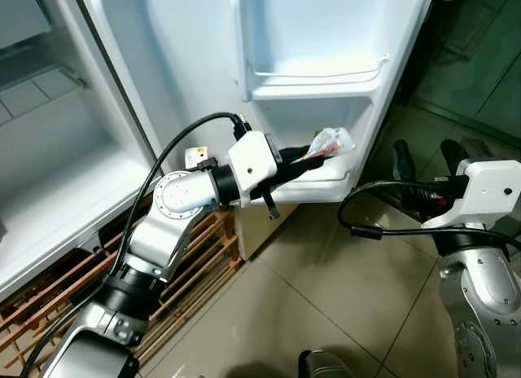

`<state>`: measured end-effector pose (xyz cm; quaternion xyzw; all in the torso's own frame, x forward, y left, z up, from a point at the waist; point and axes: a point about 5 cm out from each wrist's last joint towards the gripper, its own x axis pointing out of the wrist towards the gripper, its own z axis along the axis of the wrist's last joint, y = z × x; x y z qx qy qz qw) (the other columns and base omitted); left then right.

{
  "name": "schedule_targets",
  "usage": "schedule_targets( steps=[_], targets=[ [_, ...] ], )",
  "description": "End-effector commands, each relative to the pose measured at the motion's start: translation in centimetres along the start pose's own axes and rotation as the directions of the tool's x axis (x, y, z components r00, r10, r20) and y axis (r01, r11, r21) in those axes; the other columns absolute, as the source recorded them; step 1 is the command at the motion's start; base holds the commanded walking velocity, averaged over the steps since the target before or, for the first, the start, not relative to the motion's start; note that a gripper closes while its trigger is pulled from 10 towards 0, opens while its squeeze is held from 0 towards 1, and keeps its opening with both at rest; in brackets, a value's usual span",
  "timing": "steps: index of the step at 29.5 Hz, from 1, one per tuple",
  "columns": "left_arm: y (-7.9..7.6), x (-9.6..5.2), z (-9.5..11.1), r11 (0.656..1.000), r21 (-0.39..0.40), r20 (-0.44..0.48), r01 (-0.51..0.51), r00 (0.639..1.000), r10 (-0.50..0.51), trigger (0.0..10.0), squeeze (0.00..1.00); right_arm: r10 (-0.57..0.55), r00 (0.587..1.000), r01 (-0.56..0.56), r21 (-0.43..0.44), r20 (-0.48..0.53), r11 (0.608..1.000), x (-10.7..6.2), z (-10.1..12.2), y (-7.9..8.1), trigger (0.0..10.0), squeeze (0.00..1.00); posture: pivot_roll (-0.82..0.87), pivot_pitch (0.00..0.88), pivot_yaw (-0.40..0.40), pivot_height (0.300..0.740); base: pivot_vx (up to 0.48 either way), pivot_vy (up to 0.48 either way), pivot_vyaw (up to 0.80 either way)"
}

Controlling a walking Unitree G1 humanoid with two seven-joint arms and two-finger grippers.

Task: Restocking fridge

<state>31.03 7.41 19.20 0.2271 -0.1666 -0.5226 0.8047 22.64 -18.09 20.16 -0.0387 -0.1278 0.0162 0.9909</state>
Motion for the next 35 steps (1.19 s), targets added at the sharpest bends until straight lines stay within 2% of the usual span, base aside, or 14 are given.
schedule_targets(
  steps=[1, 7, 10, 11, 14, 20, 25, 27, 33, 34, 35],
  targets=[
    [0.0, 0.3, 0.1, 0.998, 0.055, -0.005, 0.025, 1.0, -0.024, 10.0, 0.0, 0.005, 1.0, -0.004, 0.01, -0.011, 1.0, -0.4, 0.1, 0.2, 10.0, 0.0, -0.27, 0.154, 0.05, 0.74, 0.0, 0.0, 0.0],
    [0.7, 0.7, -0.6, 0.987, 0.157, -0.044, 0.034, 0.999, -0.028, 10.0, 0.0, -0.001, 1.0, 0.001, 0.009, -0.028, 1.0, -1.3, 0.0, 0.7, 10.0, 0.0, -0.29, 0.174, 0.063, 0.74, 0.0, 0.0, 0.0],
    [1.1, 0.8, -0.8, 0.984, 0.178, -0.045, 0.03, 0.999, -0.022, 10.0, 0.0, 0.0, 0.999, 0.001, 0.013, -0.042, 1.0, -1.6, -0.2, 0.9, 10.0, 0.0, -0.29, 0.177, 0.066, 0.74, 0.0, 0.0, 0.0],
    [1.7, 1.0, -1.0, 0.982, 0.187, -0.054, 0.015, 0.999, -0.005, 10.0, 0.0, 0.005, 0.999, -0.004, 0.018, -0.052, 1.0, -2.0, -0.3, 1.3, 10.0, 0.0, -0.3, 0.176, 0.071, 0.74, 0.0, 0.0, 0.0],
    [2.3, 1.1, -1.6, 0.981, 0.196, -0.073, -0.004, 0.997, 0.019, 10.0, 0.0, 0.014, 0.998, -0.013, 0.026, -0.059, 1.0, -2.3, -0.4, 1.7, 10.0, 0.0, -0.3, 0.174, 0.072, 0.74, 0.0, 0.0, 0.0],
    [2.6, 1.3, -2.5, 0.968, 0.251, -0.123, -0.004, 0.992, 0.036, 10.0, 0.0, 0.057, 0.996, -0.055, 0.029, -0.074, 0.998, -3.2, -0.3, 2.5, 10.0, 0.0, -0.32, 0.19, 0.074, 0.74, 0.0, 0.0, 0.0],
    [2.5, 1.6, -2.9, 0.953, 0.301, -0.149, 0.022, 0.989, 0.025, 10.0, 0.0, 0.062, 0.994, -0.06, 0.024, -0.092, 0.998, -3.7, -0.5, 2.6, 10.0, 0.0, -0.33, 0.2, 0.078, 0.74, 0.0, 0.0, 0.0],
    [2.3, 2.0, -3.1, 0.932, 0.359, -0.172, 0.054, 0.985, 0.009, 10.0, 0.0, 0.053, 0.993, -0.051, 0.02, -0.104, 0.998, -4.1, -0.6, 2.7, 10.0, 0.0, -0.33, 0.208, 0.09, 0.74, 0.0, 0.0, 0.0],
    [2.1, 2.5, -3.2, 0.905, 0.416, -0.188, 0.084, 0.982, -0.005, 10.0, 0.0, 0.038, 0.993, -0.036, 0.02, -0.113, 0.999, -4.6, -0.6, 2.9, 10.0, 0.0, -0.34, 0.216, 0.108, 0.74, 0.0, 0.0, 0.0],
    [2.1, 2.9, -3.1, 0.88, 0.464, -0.203, 0.101, 0.979, -0.006, 10.0, 0.0, 0.029, 0.993, -0.027, 0.019, -0.118, 0.999, -4.7, -0.7, 2.9, 10.0, 0.0, -0.35, 0.217, 0.11, 0.74, 0.0, 0.0, 0.0],
    [2.2, 3.0, -3.2, 0.868, 0.484, -0.213, 0.11, 0.977, -0.006, 10.0, 0.0, 0.026, 0.992, -0.024, 0.018, -0.12, 1.0, -4.8, -0.7, 2.9, 10.0, 0.0, -0.35, 0.218, 0.112, 0.74, 0.0, 0.0, 0.0]
  ],
)
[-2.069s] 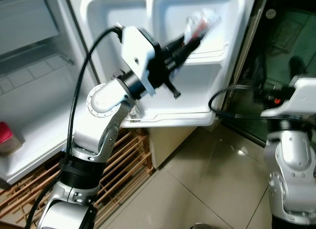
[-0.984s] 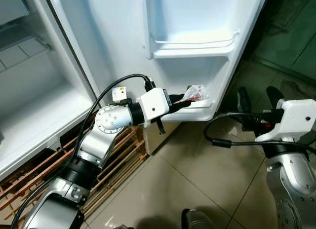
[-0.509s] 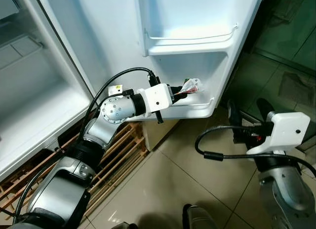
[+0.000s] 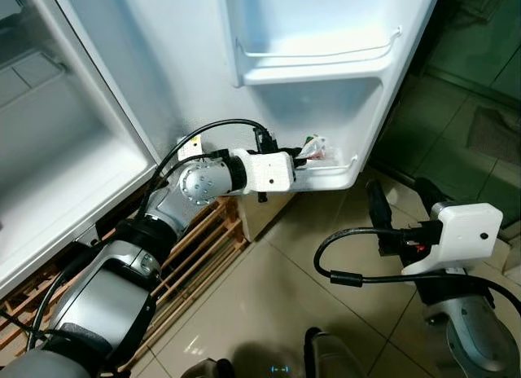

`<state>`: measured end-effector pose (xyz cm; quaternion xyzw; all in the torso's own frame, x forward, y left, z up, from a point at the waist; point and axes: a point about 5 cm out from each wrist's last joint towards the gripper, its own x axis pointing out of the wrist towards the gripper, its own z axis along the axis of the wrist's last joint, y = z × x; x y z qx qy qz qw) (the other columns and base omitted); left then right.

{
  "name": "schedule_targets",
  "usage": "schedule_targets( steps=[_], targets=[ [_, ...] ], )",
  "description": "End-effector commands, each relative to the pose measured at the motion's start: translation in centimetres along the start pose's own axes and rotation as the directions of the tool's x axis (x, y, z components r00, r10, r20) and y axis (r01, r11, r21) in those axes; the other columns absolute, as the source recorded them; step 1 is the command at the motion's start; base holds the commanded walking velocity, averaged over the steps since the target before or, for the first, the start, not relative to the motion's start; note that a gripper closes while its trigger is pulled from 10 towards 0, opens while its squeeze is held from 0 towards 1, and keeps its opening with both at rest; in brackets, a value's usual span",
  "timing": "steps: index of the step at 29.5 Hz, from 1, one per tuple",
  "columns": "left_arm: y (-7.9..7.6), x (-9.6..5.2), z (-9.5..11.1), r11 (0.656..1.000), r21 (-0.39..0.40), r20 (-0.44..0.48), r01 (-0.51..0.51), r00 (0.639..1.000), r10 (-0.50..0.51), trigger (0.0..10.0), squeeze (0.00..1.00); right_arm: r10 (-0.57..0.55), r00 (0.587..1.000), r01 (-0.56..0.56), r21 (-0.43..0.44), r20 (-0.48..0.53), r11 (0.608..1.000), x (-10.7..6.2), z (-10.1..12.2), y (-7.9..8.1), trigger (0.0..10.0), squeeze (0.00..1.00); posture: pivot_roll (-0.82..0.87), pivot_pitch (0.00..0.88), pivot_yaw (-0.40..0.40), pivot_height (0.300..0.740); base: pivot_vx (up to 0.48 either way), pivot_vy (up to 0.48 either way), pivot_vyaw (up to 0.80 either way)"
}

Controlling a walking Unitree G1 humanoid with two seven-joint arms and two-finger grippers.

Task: Restocking fridge

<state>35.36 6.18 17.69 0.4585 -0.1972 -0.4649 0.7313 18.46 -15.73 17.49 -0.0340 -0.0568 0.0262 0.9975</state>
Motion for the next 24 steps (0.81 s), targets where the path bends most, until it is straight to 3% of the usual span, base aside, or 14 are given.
schedule_targets(
  steps=[1, 11, 12, 13, 14, 24],
  targets=[
    [0.1, 0.2, 0.0, 0.998, 0.056, -0.01, 0.011, 1.0, -0.01, 10.0, 0.0, 0.001, 1.0, -0.001, 0.001, 0.021, 1.0, -0.3, 0.6, 0.2, 10.0, 0.0, -0.35, 0.218, 0.112, 0.74, 0.0, 0.0, 0.0],
    [1.1, 0.3, -0.3, 0.994, 0.097, -0.033, -0.041, 0.998, 0.045, 10.0, 0.0, -0.013, 1.0, 0.013, -0.001, 0.008, 1.0, -0.6, 0.4, 0.4, 10.0, 0.0, -0.35, 0.222, 0.125, 0.74, 0.0, 0.0, 0.0],
    [1.3, 0.3, -0.3, 0.992, 0.111, -0.034, -0.054, 0.998, 0.058, 10.0, 0.19, -0.015, 1.0, 0.015, 0.0, 0.007, 1.0, -0.5, 0.3, 0.5, 10.0, 0.0, -0.35, 0.22, 0.126, 0.74, 0.0, 0.0, 0.0],
    [1.4, 0.4, -0.3, 0.991, 0.123, -0.035, -0.052, 0.998, 0.057, 10.0, 0.78, -0.015, 1.0, 0.015, 0.0, 0.007, 1.0, -0.5, 0.3, 0.5, 10.0, 0.0, -0.35, 0.22, 0.126, 0.74, 0.0, 0.0, 0.0],
    [1.5, 0.4, -0.3, 0.99, 0.133, -0.033, -0.057, 0.998, 0.062, 10.0, 1.0, -0.015, 1.0, 0.015, 0.0, 0.007, 1.0, -0.5, 0.3, 0.5, 10.0, 0.0, -0.35, 0.22, 0.126, 0.74, 0.0, 0.0, 0.0],
    [2.4, 0.3, -0.1, 0.969, 0.234, -0.019, -0.082, 0.996, 0.089, 10.0, 1.0, -0.008, 1.0, 0.008, -0.001, 0.012, 1.0, -0.1, 0.3, 0.5, 10.0, 0.0, -0.33, 0.209, 0.117, 0.74, 0.0, 0.0, 0.0]
  ],
)
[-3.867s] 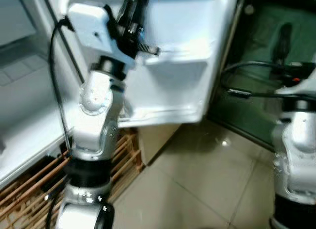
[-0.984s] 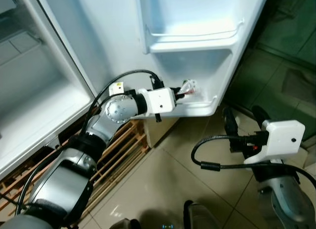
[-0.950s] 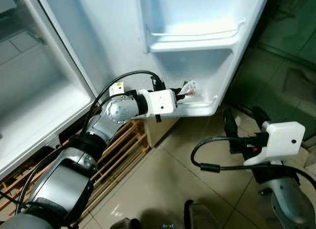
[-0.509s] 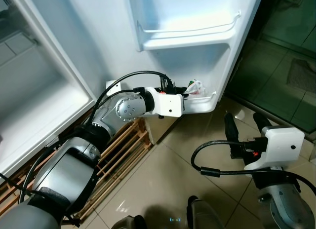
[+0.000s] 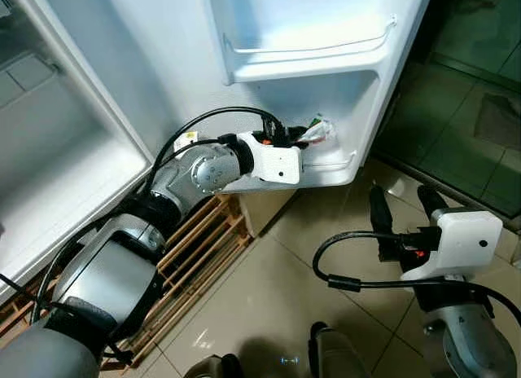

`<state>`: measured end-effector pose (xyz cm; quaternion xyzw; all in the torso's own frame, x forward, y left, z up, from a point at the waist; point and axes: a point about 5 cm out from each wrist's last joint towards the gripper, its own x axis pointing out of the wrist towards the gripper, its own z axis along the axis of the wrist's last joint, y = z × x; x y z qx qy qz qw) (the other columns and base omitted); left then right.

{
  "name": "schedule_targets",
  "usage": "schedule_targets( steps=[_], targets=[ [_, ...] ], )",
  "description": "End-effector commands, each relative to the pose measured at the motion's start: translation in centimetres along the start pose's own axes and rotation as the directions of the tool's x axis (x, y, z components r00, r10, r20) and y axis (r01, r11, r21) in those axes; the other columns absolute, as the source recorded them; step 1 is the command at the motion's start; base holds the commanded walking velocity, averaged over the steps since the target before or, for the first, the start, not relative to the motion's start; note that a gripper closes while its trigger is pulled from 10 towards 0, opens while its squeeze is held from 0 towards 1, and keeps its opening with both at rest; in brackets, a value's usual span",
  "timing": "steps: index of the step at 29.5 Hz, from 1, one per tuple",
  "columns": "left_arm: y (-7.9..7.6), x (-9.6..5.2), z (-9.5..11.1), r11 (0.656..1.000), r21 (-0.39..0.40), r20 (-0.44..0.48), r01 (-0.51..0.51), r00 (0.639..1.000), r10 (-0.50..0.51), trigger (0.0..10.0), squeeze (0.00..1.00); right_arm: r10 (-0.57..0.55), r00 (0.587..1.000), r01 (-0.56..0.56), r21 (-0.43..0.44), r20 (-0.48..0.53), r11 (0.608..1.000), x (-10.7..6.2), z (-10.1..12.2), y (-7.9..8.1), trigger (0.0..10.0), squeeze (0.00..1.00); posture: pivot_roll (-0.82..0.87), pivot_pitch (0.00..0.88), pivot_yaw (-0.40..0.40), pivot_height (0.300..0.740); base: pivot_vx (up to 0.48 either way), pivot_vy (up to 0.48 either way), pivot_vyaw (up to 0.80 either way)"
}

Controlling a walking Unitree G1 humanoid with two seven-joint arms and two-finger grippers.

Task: Restocking fridge

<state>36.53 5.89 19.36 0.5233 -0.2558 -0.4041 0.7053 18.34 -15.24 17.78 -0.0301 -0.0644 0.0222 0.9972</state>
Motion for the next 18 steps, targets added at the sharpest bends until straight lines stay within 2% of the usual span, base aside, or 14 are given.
schedule_targets(
  steps=[1, 2, 3, 11, 18],
  targets=[
    [0.61, -0.27, -0.27, 0.999, 0.049, -0.006, 0.001, 1.0, -0.001, 10.0, 1.0, 0.002, 1.0, -0.002, -0.007, -0.002, 1.0, -0.04, -0.02, 0.06, 10.0, 0.0, -0.33, 0.209, 0.117, 0.74, 0.0, 0.0, 0.0],
    [0.61, -0.27, -0.27, 0.999, 0.049, -0.006, 0.001, 1.0, -0.001, 10.0, 1.0, 0.002, 1.0, -0.002, -0.007, -0.002, 1.0, -0.04, -0.02, 0.06, 10.0, 0.0, -0.33, 0.209, 0.117, 0.74, 0.0, 0.0, 0.0],
    [0.93, -0.3, -0.3, 0.997, 0.082, -0.007, -0.001, 1.0, 0.002, 10.0, 1.0, 0.005, 1.0, -0.005, -0.007, -0.002, 1.0, 0.06, -0.04, 0.1, 10.0, 0.0, -0.33, 0.207, 0.112, 0.74, 0.0, 0.0, 0.0],
    [1.29, -0.68, -0.39, 0.994, 0.106, 0.006, -0.007, 1.0, 0.006, 10.0, 1.0, 0.018, 1.0, -0.018, -0.004, -0.002, 1.0, 0.31, -0.12, 0.13, 10.0, 0.0, -0.32, 0.205, 0.104, 0.74, 0.0, 0.0, 0.0],
    [0.46, -0.27, -0.12, 0.991, 0.118, 0.011, 0.066, 0.998, -0.068, 10.0, 1.0, 0.037, 0.999, -0.037, -0.001, -0.004, 0.999, 0.71, -0.27, 0.27, 10.0, 0.0, -0.3, 0.204, 0.095, 0.74, 0.0, 0.0, 0.0]
  ],
)
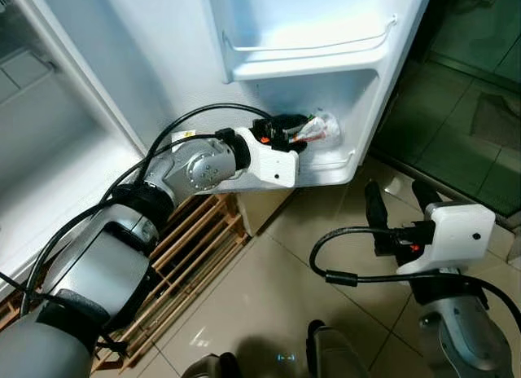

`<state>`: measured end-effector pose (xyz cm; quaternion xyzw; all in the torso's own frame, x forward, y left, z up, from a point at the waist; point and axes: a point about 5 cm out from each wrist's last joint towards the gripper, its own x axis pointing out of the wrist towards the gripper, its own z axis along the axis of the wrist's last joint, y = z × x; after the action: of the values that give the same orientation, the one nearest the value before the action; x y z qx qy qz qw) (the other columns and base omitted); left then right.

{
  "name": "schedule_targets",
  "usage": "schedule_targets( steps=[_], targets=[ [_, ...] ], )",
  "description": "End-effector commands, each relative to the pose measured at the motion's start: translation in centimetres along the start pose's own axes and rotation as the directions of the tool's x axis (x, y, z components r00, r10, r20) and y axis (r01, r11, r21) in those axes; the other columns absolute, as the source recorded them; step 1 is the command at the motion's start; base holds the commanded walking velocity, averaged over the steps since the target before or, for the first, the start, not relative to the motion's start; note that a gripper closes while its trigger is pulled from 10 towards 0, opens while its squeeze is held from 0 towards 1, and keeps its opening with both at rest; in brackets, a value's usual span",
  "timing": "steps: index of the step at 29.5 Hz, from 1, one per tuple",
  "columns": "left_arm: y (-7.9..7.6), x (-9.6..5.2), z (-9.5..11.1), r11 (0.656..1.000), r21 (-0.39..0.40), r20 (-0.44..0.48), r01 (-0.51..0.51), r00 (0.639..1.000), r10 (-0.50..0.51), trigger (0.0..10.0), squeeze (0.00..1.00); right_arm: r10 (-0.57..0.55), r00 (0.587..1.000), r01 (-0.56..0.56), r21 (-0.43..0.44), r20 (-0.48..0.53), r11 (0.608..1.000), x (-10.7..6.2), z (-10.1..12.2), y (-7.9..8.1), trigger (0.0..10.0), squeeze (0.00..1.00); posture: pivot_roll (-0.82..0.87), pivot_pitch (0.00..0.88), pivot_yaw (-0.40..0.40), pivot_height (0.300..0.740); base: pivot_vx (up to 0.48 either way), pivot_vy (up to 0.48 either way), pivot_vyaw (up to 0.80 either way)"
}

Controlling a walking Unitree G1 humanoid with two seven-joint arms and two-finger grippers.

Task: Restocking fridge

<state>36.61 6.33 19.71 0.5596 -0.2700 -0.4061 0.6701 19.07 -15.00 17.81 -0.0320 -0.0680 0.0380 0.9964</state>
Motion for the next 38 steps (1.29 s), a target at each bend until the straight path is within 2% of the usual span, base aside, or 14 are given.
schedule_targets(
  steps=[1, 7, 8, 12, 13, 14, 18, 22, 23, 32, 34, 35, 37, 38],
  targets=[
    [0.0, 0.1, 0.1, 0.999, 0.025, 0.004, 0.041, 0.999, -0.041, 10.0, 1.0, 0.007, 1.0, -0.007, 0.002, -0.012, 1.0, 0.0, -0.2, 0.1, 10.0, 0.0, -0.3, 0.202, 0.096, 0.74, 0.0, 0.0, 0.0],
    [-0.5, 0.0, -0.2, 0.997, -0.007, -0.017, 0.082, 0.996, -0.082, 10.0, 1.0, 0.01, 1.0, -0.01, 0.002, -0.011, 1.0, 0.0, -0.3, 0.1, 10.0, 0.0, -0.31, 0.197, 0.094, 0.74, 0.0, 0.0, 0.0],
    [-0.3, -0.1, -0.4, 0.996, -0.044, -0.024, 0.073, 0.997, -0.074, 10.0, 0.0, 0.011, 1.0, -0.011, 0.001, -0.012, 1.0, 0.0, -0.3, 0.1, 10.0, 0.0, -0.31, 0.197, 0.094, 0.74, 0.0, 0.0, 0.0],
    [0.8, -0.4, -0.8, 0.985, -0.174, -0.034, 0.001, 0.999, -0.007, 10.0, 0.0, 0.014, 1.0, -0.014, 0.002, -0.012, 1.0, 0.1, -0.4, 0.1, 10.0, 0.0, -0.3, 0.182, 0.092, 0.74, 0.0, 0.0, 0.0],
    [1.8, -0.7, -1.2, 0.937, -0.34, -0.056, -0.082, 0.996, 0.067, 10.0, 0.0, 0.017, 1.0, -0.017, 0.005, -0.009, 1.0, 0.3, -0.4, 0.1, 10.0, 0.0, -0.29, 0.173, 0.09, 0.74, 0.0, 0.0, 0.0],
    [1.8, -0.7, -1.2, 0.937, -0.34, -0.056, -0.082, 0.996, 0.067, 10.0, 0.0, 0.017, 1.0, -0.017, 0.005, -0.009, 1.0, 0.3, -0.4, 0.1, 10.0, 0.0, -0.29, 0.173, 0.09, 0.74, 0.0, 0.0, 0.0],
    [4.0, -1.9, -1.7, 0.797, -0.548, -0.079, -0.255, 0.964, 0.254, 10.0, 0.0, 0.021, 1.0, -0.021, 0.01, 0.001, 1.0, 0.7, -0.4, 0.1, 10.0, 0.0, -0.27, 0.156, 0.084, 0.74, 0.0, 0.0, 0.0],
    [4.3, -2.5, -1.4, 0.758, -0.577, -0.084, -0.303, 0.946, 0.314, 10.0, 0.0, 0.024, 1.0, -0.024, 0.015, 0.002, 1.0, 1.0, -0.5, 0.0, 10.0, 0.0, -0.26, 0.14, 0.078, 0.74, 0.0, 0.0, 0.0],
    [3.7, -2.8, -0.9, 0.716, -0.65, -0.058, -0.255, 0.956, 0.288, 10.0, 0.0, 0.029, 1.0, -0.029, 0.02, 0.003, 0.999, 1.3, -0.7, 0.1, 10.0, 0.0, -0.24, 0.128, 0.074, 0.74, 0.0, 0.0, 0.0],
    [1.2, -4.6, 1.3, 0.536, -0.82, -0.064, -0.2, 0.963, 0.262, 10.0, 0.0, 0.058, 0.998, -0.059, 0.03, 0.029, 0.998, 2.6, -0.9, 0.3, 10.0, 0.0, -0.21, 0.069, 0.074, 0.74, 0.0, 0.0, 0.0],
    [0.3, -5.3, 2.1, 0.445, -0.869, -0.103, -0.216, 0.959, 0.265, 10.0, 0.0, 0.059, 0.998, -0.06, 0.032, 0.039, 0.998, 3.2, -1.0, 0.3, 10.0, 0.0, -0.2, 0.047, 0.077, 0.74, 0.0, 0.0, 0.0],
    [0.3, -5.3, 2.1, 0.445, -0.869, -0.103, -0.216, 0.959, 0.265, 10.0, 0.0, 0.059, 0.998, -0.06, 0.032, 0.039, 0.998, 3.2, -1.0, 0.3, 10.0, 0.0, -0.2, 0.047, 0.077, 0.74, 0.0, 0.0, 0.0],
    [-1.2, -6.0, 2.9, 0.358, -0.901, -0.153, -0.245, 0.952, 0.266, 10.0, 0.0, 0.061, 0.997, -0.063, 0.034, 0.044, 0.997, 3.6, -1.2, 0.3, 10.0, 0.0, -0.18, 0.032, 0.075, 0.74, 0.0, 0.0, 0.0],
    [-1.2, -6.0, 2.9, 0.358, -0.901, -0.153, -0.245, 0.952, 0.266, 10.0, 0.0, 0.061, 0.997, -0.063, 0.034, 0.044, 0.997, 3.6, -1.2, 0.3, 10.0, 0.0, -0.18, 0.032, 0.075, 0.74, 0.0, 0.0, 0.0]
  ],
)
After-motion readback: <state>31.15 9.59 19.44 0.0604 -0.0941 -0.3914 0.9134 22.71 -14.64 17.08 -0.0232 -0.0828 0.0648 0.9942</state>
